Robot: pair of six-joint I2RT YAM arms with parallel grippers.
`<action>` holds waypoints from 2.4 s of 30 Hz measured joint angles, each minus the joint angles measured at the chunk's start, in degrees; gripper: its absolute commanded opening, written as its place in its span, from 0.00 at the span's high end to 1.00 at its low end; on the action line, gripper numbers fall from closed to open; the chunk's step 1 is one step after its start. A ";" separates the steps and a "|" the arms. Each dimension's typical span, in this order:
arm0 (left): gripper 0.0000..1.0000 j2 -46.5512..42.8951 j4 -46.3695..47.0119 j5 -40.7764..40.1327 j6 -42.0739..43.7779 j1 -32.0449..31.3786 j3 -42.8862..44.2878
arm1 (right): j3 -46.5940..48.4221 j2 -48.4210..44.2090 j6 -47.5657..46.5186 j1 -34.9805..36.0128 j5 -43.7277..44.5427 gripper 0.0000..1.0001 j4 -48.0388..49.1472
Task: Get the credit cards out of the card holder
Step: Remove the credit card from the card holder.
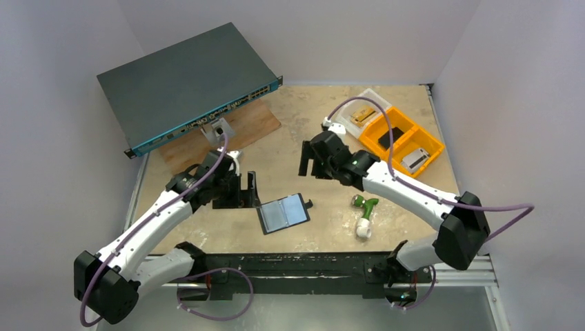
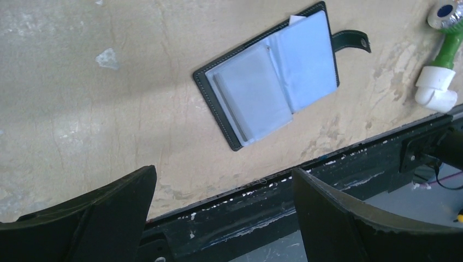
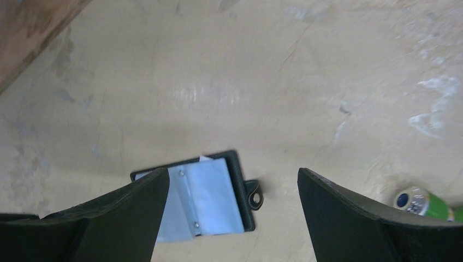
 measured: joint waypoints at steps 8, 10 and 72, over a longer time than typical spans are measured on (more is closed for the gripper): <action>0.06 1.49 0.87 -2.10 -1.99 1.70 -1.86 | -3.87 4.02 2.05 10.01 -3.06 0.33 6.67; 0.06 1.75 1.66 -2.47 -2.84 1.77 -2.49 | -3.87 6.21 2.08 12.39 -3.76 0.40 8.31; 1.00 17.40 18.78 5.07 -10.01 -0.26 -9.99 | -17.42 20.13 10.08 12.33 -28.26 1.00 37.66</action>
